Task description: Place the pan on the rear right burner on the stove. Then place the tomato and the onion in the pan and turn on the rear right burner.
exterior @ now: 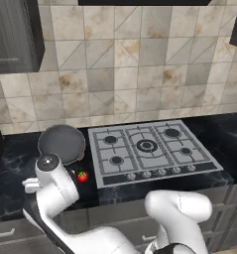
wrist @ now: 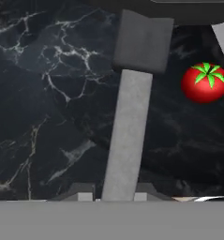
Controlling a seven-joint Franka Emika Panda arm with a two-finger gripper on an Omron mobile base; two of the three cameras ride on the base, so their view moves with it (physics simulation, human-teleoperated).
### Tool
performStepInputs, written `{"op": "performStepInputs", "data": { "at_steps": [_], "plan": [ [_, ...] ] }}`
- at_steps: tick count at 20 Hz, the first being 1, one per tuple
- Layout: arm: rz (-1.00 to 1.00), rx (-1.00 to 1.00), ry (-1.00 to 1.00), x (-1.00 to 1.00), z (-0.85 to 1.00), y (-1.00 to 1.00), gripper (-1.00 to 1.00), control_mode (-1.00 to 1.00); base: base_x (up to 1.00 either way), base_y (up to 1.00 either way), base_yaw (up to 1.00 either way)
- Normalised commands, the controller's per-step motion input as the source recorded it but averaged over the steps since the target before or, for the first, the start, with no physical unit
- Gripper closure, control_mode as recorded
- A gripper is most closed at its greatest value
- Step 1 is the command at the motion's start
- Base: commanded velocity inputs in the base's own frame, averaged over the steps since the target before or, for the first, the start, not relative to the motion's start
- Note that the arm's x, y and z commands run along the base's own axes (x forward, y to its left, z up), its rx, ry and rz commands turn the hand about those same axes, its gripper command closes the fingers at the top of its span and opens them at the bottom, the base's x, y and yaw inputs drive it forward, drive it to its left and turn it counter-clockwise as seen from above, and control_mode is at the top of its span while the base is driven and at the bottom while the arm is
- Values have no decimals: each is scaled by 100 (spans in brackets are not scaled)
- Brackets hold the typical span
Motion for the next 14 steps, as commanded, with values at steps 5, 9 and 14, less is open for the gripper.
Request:
{"op": "performStepInputs", "data": {
  "at_steps": [5,9,14],
  "plan": [
    [-10,33,-35,-75,98,-61,100,-100,0,0,0],
    [-14,34,-26,-68,100,-55,100,-100,0,0,0],
    [-22,30,-13,-60,98,-46,100,-100,0,0,0]
  ]
}}
